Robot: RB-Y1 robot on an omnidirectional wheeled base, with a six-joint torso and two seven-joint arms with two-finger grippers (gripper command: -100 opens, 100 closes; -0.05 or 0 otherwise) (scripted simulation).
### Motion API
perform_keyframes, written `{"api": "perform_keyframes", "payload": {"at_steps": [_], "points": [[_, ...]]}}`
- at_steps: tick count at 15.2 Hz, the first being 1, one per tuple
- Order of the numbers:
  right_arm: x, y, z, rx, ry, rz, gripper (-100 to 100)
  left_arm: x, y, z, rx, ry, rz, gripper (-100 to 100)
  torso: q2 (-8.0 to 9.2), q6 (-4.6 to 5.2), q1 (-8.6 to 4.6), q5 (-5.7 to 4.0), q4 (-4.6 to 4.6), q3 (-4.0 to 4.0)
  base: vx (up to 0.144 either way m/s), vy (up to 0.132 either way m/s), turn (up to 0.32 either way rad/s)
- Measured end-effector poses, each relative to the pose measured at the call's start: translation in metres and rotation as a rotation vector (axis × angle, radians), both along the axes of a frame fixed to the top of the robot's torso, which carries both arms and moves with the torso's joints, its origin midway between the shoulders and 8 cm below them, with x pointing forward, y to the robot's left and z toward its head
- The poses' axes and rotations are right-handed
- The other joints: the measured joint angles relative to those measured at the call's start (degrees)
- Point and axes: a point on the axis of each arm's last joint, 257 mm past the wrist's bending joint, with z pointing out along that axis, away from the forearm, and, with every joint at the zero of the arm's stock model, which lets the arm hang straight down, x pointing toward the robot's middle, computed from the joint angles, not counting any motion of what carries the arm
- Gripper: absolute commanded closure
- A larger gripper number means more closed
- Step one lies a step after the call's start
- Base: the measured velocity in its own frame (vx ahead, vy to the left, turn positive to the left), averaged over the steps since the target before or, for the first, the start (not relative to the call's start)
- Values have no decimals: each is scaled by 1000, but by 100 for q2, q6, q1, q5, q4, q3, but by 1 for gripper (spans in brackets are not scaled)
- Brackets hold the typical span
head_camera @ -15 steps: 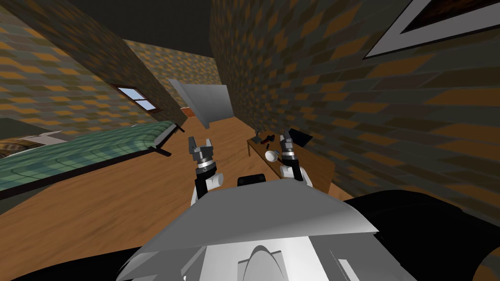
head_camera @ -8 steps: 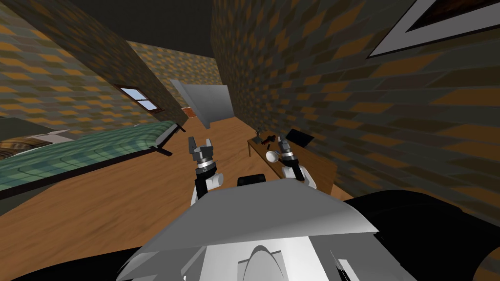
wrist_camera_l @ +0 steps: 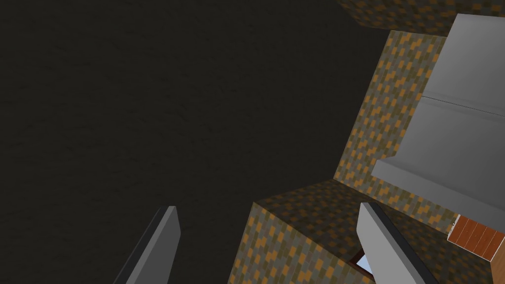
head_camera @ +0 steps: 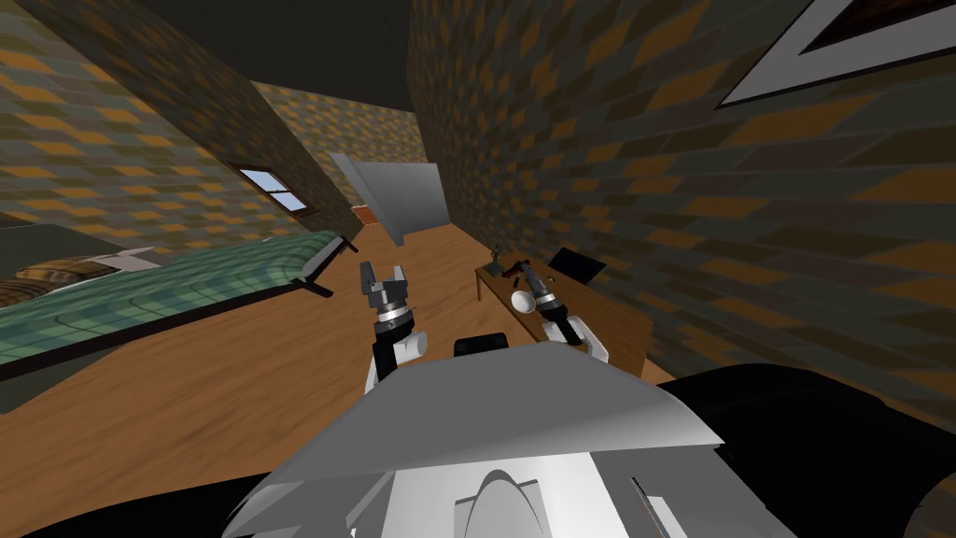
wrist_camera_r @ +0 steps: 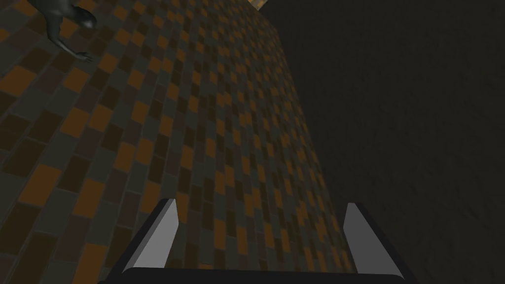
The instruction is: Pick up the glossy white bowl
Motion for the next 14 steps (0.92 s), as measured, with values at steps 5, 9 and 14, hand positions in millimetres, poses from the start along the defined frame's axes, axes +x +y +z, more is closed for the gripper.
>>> {"api": "perform_keyframes", "payload": {"at_steps": [5, 9, 14], "points": [[2, 8, -40, -168, 80, 48, -100, 0, 0, 0, 0, 0, 0, 0, -2, -1, 1, 0, -1, -1, 33, 29, 34], [-4, 18, -79, -308, 145, 89, -100, 0, 0, 0, 0, 0, 0, 0, -4, -1, 4, 0, -1, -3, 40, 32, 44], [-15, 15, -127, -489, 225, 141, -100, 0, 0, 0, 0, 0, 0, 0, -6, 0, 2, 1, -1, -4, 43, 36, 43]]}}
